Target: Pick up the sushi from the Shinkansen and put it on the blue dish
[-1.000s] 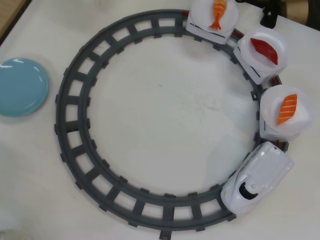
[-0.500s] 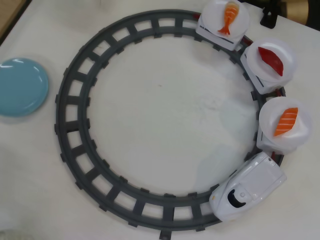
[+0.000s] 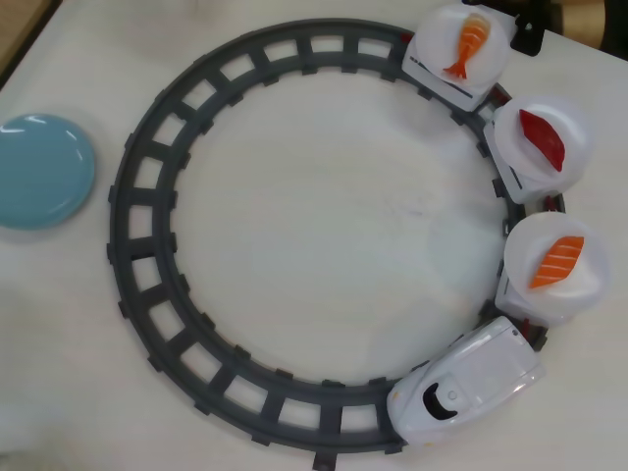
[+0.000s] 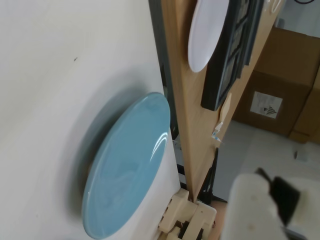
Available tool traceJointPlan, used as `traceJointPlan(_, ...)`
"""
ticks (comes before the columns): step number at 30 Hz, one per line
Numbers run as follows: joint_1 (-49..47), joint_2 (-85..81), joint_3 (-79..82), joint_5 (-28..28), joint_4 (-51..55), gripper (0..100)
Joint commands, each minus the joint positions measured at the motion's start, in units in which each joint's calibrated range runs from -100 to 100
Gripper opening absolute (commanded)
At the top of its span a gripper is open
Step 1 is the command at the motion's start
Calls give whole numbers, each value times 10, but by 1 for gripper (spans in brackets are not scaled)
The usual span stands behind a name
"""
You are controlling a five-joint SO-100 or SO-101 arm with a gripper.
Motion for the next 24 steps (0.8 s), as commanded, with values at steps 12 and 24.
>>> traceJointPlan(12, 3, 6, -19, -5, -7, 3)
traceJointPlan(24, 3, 6, -16, -5, -7, 3)
